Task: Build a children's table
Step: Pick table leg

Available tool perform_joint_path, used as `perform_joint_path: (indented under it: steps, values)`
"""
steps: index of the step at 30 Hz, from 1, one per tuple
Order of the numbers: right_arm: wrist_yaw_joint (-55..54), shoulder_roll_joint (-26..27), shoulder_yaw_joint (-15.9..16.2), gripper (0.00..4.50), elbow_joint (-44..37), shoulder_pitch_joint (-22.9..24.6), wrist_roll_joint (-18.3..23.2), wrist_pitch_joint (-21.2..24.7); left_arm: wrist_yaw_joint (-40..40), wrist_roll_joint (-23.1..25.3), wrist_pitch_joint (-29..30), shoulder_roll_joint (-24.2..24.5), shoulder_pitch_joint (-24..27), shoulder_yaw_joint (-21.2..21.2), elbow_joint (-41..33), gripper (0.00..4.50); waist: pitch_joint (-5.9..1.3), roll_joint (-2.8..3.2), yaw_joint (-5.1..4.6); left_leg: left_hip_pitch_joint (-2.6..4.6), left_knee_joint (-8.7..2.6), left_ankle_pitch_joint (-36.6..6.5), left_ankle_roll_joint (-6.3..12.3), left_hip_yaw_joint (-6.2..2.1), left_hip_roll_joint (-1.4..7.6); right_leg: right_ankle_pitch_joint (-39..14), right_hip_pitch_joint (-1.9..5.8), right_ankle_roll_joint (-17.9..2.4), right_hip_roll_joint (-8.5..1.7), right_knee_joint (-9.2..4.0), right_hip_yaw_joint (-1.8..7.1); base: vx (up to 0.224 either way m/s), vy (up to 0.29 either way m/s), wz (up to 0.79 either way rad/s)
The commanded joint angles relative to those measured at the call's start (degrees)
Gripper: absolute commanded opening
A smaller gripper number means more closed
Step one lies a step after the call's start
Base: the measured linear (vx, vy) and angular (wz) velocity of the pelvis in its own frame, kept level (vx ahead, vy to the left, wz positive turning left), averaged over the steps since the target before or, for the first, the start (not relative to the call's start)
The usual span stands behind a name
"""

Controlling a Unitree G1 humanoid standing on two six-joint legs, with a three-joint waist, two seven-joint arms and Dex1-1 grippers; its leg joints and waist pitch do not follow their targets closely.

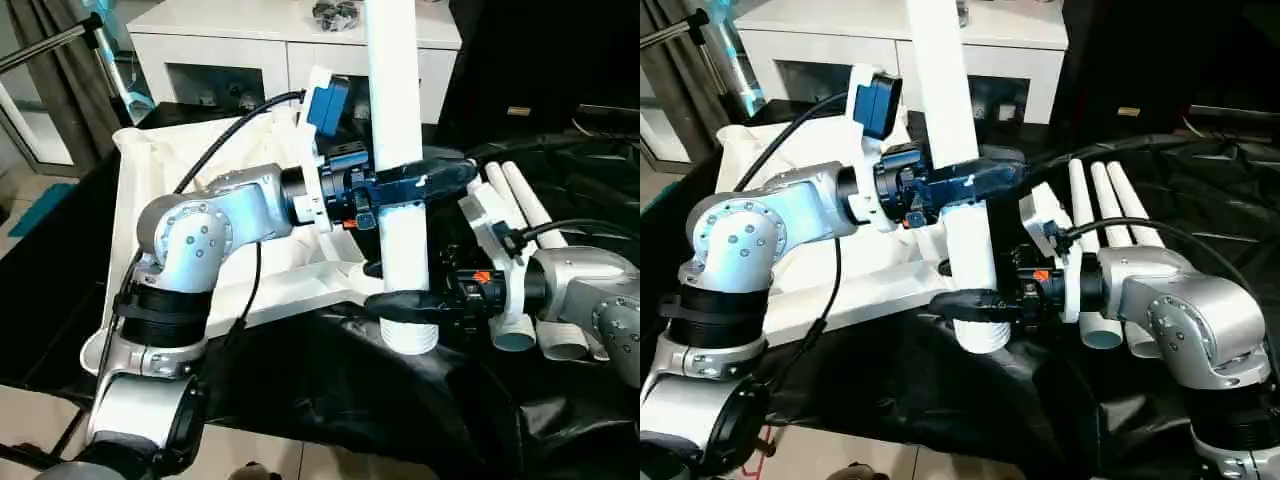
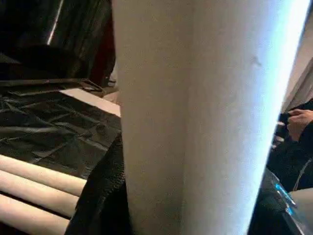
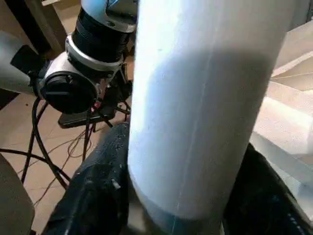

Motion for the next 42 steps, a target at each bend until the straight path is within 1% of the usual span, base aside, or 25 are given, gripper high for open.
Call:
perform_joint_path:
  steps: [1, 4, 5, 6, 8, 9, 10, 13, 14, 15, 16, 18, 20, 22, 25, 26, 27, 28, 29, 30, 31, 32, 33, 35, 42]
  values:
    - [-1.49, 0.13, -0.4, 2.04, -0.04, 0.46, -0.01, 0.05, 0.2, 0.41, -0.28, 0.2, -0.06, -0.6, -1.19, 2.54, -3.89, -1.42, 0.26, 0.9, -3.58, -3.36, 2.9, -0.59, 2.22, -3.12, 3.1, -14.2, -3.59, -4.02, 1.71, 0.0, 0.0, 0.0]
    - [-2.33, 0.57, -0.53, 1.96, -0.18, 0.7, -0.08, -0.18, 3.03, 0.74, -0.23, -0.87, 0.26, 0.16, -0.85, 2.71, -3.91, -1.42, 0.27, 0.88, -3.52, -3.37, 2.72, -0.55, 2.18, -2.92, 3.13, -14.27, -3.6, -4.03, 1.72, 0.0, 0.0, 0.0]
    - [-2.93, 0.85, -0.66, 1.95, -0.21, 0.74, -0.21, -0.32, 4.89, 1.19, -0.67, -1.47, 0.41, 0.73, -0.97, 2.9, -3.89, -0.97, 0.19, 0.83, -3.51, -3.75, 2.5, -0.59, 2.19, -2.78, 3.09, -14.32, -3.51, -4.13, 1.7, 0.0, 0.0, 0.0]
    - [-3.58, 1.1, -0.77, 1.95, -0.25, 0.8, -0.33, -0.44, 7.34, 2.11, -1.25, -2.07, 0.57, 1.26, -1.13, 2.9, -3.9, -0.94, 0.19, 0.83, -3.49, -3.99, 2.37, -0.62, 2.16, -2.76, 3.13, -14.35, -3.51, -4.13, 1.69, 0.0, 0.0, 0.0]
    - [-4.29, 1.37, -0.86, 1.94, -0.3, 0.9, -0.5, -0.6, 10.47, 3.05, -1.99, -2.92, 0.73, 2.22, -1.19, 2.98, -3.93, -1.06, 0.14, 0.88, -3.55, -4.26, 2.12, -0.67, 2.19, -2.84, 3.23, -14.19, -3.51, -4.23, 1.68, 0.0, 0.0, 0.0]
    - [-5.24, 1.72, -0.97, 1.94, -0.34, 1.08, -0.69, -0.82, 15.09, 3.38, -2.71, -4.54, 0.86, 4.54, -0.74, 3.01, -3.95, -1.09, 0.15, 0.79, -3.52, -4.09, 1.92, -0.66, 2.22, -2.25, 3.33, -14.34, -3.54, -4.1, 1.71, 0.0, 0.0, 0.0]
    - [-5.44, 1.78, -1.09, 1.94, -0.33, 1.14, -0.68, -0.86, 16.24, 3.67, -2.91, -4.78, 0.89, 5.02, -0.7, 3.03, -3.93, -1.4, 0.14, 0.79, -3.5, -3.97, 2.13, -0.62, 2.17, -1.99, 3.34, -14.64, -3.55, -4.23, 1.65, 0.0, 0.0, 0.0]
    - [-5.79, 1.93, -1.25, 1.94, -0.24, 1.21, -0.69, -0.97, 17.95, 4.6, -2.95, -4.78, 1.01, 5.34, -0.84, 3.03, -3.97, -1.37, 0.22, 0.76, -3.44, -3.4, 2.58, -0.66, 2.07, -2.36, 3.32, -13.93, -3.47, -4.16, 1.7, 0.0, 0.0, 0.0]
    - [-6.04, 2.05, -1.23, 1.94, -0.12, 1.17, -0.82, -1.1, 19.16, 5.24, -3.29, -5.0, 1.04, 5.66, -0.74, 3.03, -3.97, -1.67, 0.18, 0.73, -3.44, -3.33, 2.72, -0.61, 2.04, -2.42, 3.34, -13.82, -3.43, -4.21, 1.69, 0.0, 0.0, 0.0]
    - [-6.45, 2.27, -1.0, 1.94, 0.17, 1.01, -1.21, -1.35, 20.12, 5.58, -3.76, -5.4, 1.07, 6.07, -0.68, 3.03, -3.96, -1.56, 0.23, 0.71, -3.44, -3.09, 2.74, -0.66, 2.08, -2.35, 3.31, -13.82, -3.48, -4.13, 1.67, 0.0, 0.0, 0.0]
    - [-6.79, 2.41, -0.82, 1.94, 0.34, 0.91, -1.45, -1.53, 20.79, 5.7, -4.1, -5.71, 1.09, 6.35, -0.67, 2.74, -3.96, -1.52, 0.21, 0.72, -3.41, -3.05, 2.76, -0.65, 2.09, -2.32, 3.26, -13.83, -3.44, -4.14, 1.66, 0.0, 0.0, 0.0]
    - [-7.05, 2.58, -0.65, 1.94, 0.61, 0.73, -1.69, -1.73, 21.06, 5.9, -4.24, -5.74, 1.04, 6.33, -0.66, 2.63, -3.94, -1.57, 0.21, 0.7, -3.42, -3.23, 2.86, -0.64, 2.05, -2.77, 3.23, -13.72, -3.48, -4.24, 1.67, 0.0, 0.0, 0.0]
    - [-7.51, 2.9, -0.37, 1.94, 1.02, 0.22, -1.97, -2.06, 21.28, 5.93, -4.19, -5.77, 0.86, 6.1, -0.83, 2.54, -3.95, -1.54, 0.26, 0.77, -3.43, -3.22, 2.8, -0.65, 2.1, -3.03, 3.16, -13.54, -3.5, -4.22, 1.68, 0.0, 0.0, 0.0]
    - [-7.66, 3.01, -0.31, 1.94, 1.17, -0.01, -1.98, -2.14, 21.46, 5.91, -4.16, -5.84, 0.75, 6.04, -0.88, 2.29, -3.93, -1.53, 0.27, 0.76, -3.45, -3.32, 2.73, -0.67, 2.12, -2.91, 3.16, -13.56, -3.49, -4.18, 1.69, 0.0, 0.0, 0.0]
    - [-8.1, 3.07, -0.14, 1.94, 1.31, -0.48, -2.32, -2.52, 22.7, 6.49, -4.68, -6.07, 0.55, 5.49, -1.39, 2.09, -3.92, -1.55, 0.26, 0.77, -3.41, -3.49, 2.77, -0.62, 2.09, -2.83, 3.16, -13.81, -3.51, -4.2, 1.68, 0.0, 0.0, 0.0]
    - [-8.17, 2.89, 0.1, 2.5, 1.32, -0.7, -2.67, -2.71, 22.78, 7.19, -4.66, -5.7, 0.4, 4.5, -1.81, 1.94, -3.89, -1.55, 0.25, 0.65, -3.42, -3.43, 2.79, -0.64, 2.07, -2.97, 3.23, -13.61, -3.52, -4.22, 1.7, 0.0, 0.0, 0.0]
    - [-8.42, 2.84, 0.24, 2.5, 1.41, -0.93, -3.08, -2.85, 22.79, 8.25, -4.85, -5.22, 0.28, 3.3, -2.3, 1.94, -3.93, -1.48, 0.28, 0.67, -3.43, -3.35, 2.75, -0.7, 2.14, -3.01, 3.22, -13.45, -3.58, -4.23, 1.71, 0.0, 0.0, 0.0]
    - [-8.42, 2.84, 0.24, 2.5, 1.41, -0.93, -3.08, -2.85, 22.79, 8.25, -4.85, -5.22, 0.28, 3.3, -2.3, 1.94, -3.94, -1.5, 0.26, 0.71, -3.45, -3.33, 2.76, -0.7, 2.17, -2.94, 3.17, -13.31, -3.53, -4.23, 1.7, 0.0, 0.0, 0.0]
    - [-8.79, 2.84, 0.28, 2.66, 1.56, -1.16, -3.41, -2.8, 22.74, 8.9, -4.8, -4.92, 0.14, 2.46, -2.61, 1.85, -3.91, -1.55, 0.2, 0.69, -3.44, -3.3, 2.72, -0.69, 2.1, -2.86, 3.21, -13.19, -3.48, -4.2, 1.69, 0.0, 0.0, 0.0]
    - [-8.96, 2.79, 0.33, 2.81, 1.71, -1.41, -3.73, -2.83, 22.69, 9.4, -4.74, -4.72, -0.16, 1.74, -2.85, 1.82, -3.94, -1.38, 0.22, 0.74, -3.44, -3.28, 2.65, -0.7, 2.11, -2.98, 3.15, -13.14, -3.51, -4.19, 1.7, 0.0, 0.0, 0.0]
    - [-9.03, 2.73, 0.38, 2.89, 1.82, -1.55, -3.92, -2.85, 22.59, 9.81, -4.86, -4.54, -0.38, 1.28, -2.93, 1.82, -3.91, -1.26, 0.19, 0.78, -3.46, -3.38, 2.59, -0.7, 2.13, -3.04, 3.08, -13.08, -3.47, -4.25, 1.71, 0.0, 0.0, 0.0]
    - [-9.1, 2.53, 0.52, 2.89, 1.91, -1.69, -4.24, -2.89, 22.36, 10.1, -4.81, -4.32, -0.64, 0.73, -2.98, 1.82, -3.92, -1.35, 0.13, 0.73, -3.46, -3.49, 2.47, -0.72, 2.1, -3.13, 3.14, -12.85, -3.42, -4.22, 1.7, 0.0, 0.0, 0.0]
    - [-9.18, 2.26, 0.71, 2.98, 1.98, -1.82, -4.62, -2.91, 22.21, 10.42, -4.76, -4.1, -0.88, 0.24, -2.98, 1.81, -3.96, -1.23, 0.16, 0.74, -3.44, -3.39, 2.34, -0.73, 2.1, -2.85, 3.19, -12.89, -3.47, -4.17, 1.72, 0.0, 0.0, 0.0]
    - [-9.27, 2.08, 0.84, 3.16, 2.03, -1.9, -4.86, -2.9, 22.13, 10.6, -4.71, -3.97, -1.01, -0.05, -2.96, 1.8, -3.98, -1.29, 0.14, 0.77, -3.43, -3.42, 2.28, -0.71, 2.1, -1.99, 3.19, -13.29, -3.42, -4.13, 1.7, 0.0, 0.0, 0.0]
    - [-9.91, 0.05, 2.64, 3.22, 2.06, -1.88, -6.39, -1.22, 21.02, 11.89, -5.38, -3.3, -1.52, -2.1, -2.69, 1.8, -3.96, -1.24, 0.18, 0.78, -3.43, -3.62, 2.34, -0.72, 2.12, -1.62, 3.24, -13.74, -3.47, -4.1, 1.73, 0.0, 0.0, 0.0]
